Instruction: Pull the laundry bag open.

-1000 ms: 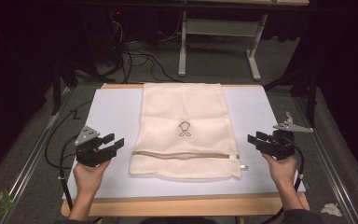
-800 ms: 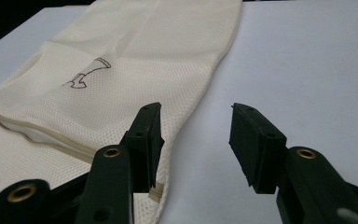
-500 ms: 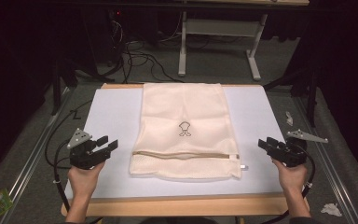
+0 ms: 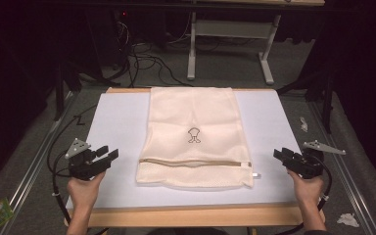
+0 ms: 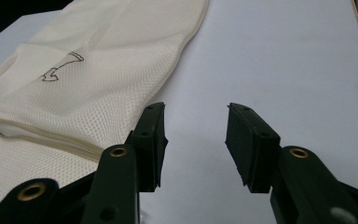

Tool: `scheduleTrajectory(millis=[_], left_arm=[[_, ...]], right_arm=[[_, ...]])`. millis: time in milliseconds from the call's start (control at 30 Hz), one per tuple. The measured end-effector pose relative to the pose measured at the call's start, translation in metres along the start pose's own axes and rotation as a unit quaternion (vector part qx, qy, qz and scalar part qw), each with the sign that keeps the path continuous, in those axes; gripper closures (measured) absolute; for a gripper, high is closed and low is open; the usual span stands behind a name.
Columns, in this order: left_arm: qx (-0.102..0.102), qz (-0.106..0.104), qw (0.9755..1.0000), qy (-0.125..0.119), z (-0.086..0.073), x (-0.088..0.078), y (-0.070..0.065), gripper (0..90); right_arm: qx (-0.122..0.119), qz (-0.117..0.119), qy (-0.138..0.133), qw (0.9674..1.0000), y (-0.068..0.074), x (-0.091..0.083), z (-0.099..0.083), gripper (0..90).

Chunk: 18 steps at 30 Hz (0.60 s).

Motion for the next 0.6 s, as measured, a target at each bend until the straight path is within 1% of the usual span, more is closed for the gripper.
scheduleTrajectory(millis=[100, 333, 400, 500, 600], left_arm=[[-0.001, 0.003, 1.0, 0.002, -0.001, -0.001, 0.002, 52.3], [-0.01, 0.009, 0.9999, 0.008, -0.007, 0.002, 0.008, 52.3], [-0.014, 0.01, 0.9998, 0.008, -0.008, 0.003, 0.01, 52.3], [-0.018, 0.014, 0.9996, 0.015, -0.011, 0.008, 0.012, 52.3], [-0.025, 0.018, 0.9994, 0.016, -0.012, 0.012, 0.015, 52.3]], right_arm=[[0.002, -0.002, 0.0, 1.0, -0.001, 0.001, -0.001, 58.2], [0.002, -0.009, 0.01, 0.9999, -0.003, 0.006, -0.005, 58.1], [0.004, -0.011, 0.012, 0.9999, -0.003, 0.008, -0.006, 58.1], [0.001, -0.014, 0.017, 0.9998, -0.003, 0.012, -0.007, 58.0], [-0.004, -0.016, 0.019, 0.9997, -0.003, 0.017, -0.007, 58.1]])
Point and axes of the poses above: each handheld gripper's, and its own axes: x roughly forward along the jaws, z roughly out of its top, y roughly to its left, the point moved 4 cm from there along x, roughly forward along the jaws, and after that the axes turned 9 degrees about -z, right-handed, at the moved point
